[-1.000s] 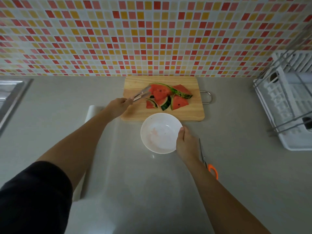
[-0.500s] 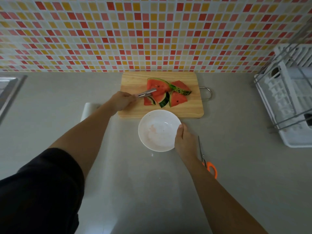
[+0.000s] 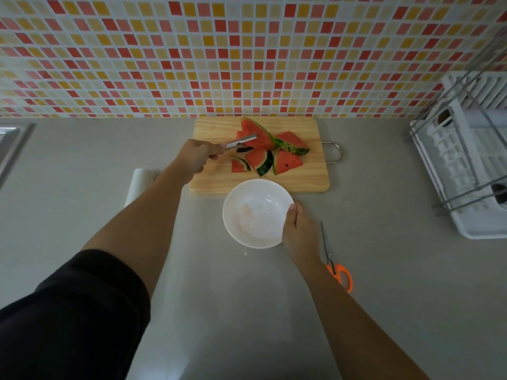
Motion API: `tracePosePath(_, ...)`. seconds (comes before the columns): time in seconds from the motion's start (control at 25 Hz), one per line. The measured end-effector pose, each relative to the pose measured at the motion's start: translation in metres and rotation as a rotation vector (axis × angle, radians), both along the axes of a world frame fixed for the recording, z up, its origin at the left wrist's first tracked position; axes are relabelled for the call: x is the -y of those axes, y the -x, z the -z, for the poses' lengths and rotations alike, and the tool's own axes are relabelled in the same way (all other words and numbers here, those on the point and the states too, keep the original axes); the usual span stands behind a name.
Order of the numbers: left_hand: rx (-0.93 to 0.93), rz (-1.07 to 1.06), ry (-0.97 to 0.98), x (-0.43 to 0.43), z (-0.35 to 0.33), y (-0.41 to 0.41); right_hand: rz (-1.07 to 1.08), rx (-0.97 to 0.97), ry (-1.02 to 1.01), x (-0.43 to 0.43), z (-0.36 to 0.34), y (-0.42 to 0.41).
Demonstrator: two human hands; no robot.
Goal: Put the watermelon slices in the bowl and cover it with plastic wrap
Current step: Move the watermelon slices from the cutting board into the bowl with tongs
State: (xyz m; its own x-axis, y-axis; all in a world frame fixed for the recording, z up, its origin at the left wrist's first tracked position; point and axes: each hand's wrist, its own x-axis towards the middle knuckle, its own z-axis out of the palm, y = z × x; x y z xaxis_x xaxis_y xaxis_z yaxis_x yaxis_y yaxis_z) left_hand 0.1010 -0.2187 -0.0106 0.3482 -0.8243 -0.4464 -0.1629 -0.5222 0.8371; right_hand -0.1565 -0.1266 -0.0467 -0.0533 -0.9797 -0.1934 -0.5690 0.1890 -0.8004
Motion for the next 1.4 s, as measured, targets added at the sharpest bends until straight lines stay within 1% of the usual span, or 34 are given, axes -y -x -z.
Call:
tracePosePath(0.2, -0.044, -0.025, 0.021, 0.002, 0.005, 0.011, -0.010, 0.013, -0.004, -0.001, -0.001, 0.000)
tracePosePath(0.44, -0.078, -0.101, 0.082, -0.001, 0.011, 0.018, -0.013, 0.010, -0.010, -0.001, -0.001, 0.000)
tracePosePath(0.76, -0.131, -0.131, 0.017, -0.007, 0.012, 0.005, -0.017, -0.005, -0.028, 0.000, -0.001, 0.000)
tracePosePath(1.0, -0.225, -0.027, 0.064, -0.048, -0.005, -0.021, -0.013, 0.019, -0.040, 0.001, -0.003, 0.001)
tracePosePath(1.12, -0.231, 0.071, 0.030, -0.076, -0.018, -0.029, 0.007, 0.030, -0.048, 0.001, -0.003, 0.001)
tracePosePath(1.2, -0.167, 0.178, -0.022, -0.092, -0.026, -0.027, 0.023, 0.044, -0.057, 0.001, -0.002, 0.001)
tracePosePath(1.4, 0.244, 0.483, -0.088, -0.101, -0.043, 0.000, 0.020, 0.046, -0.052, 0.002, 0.000, 0.002)
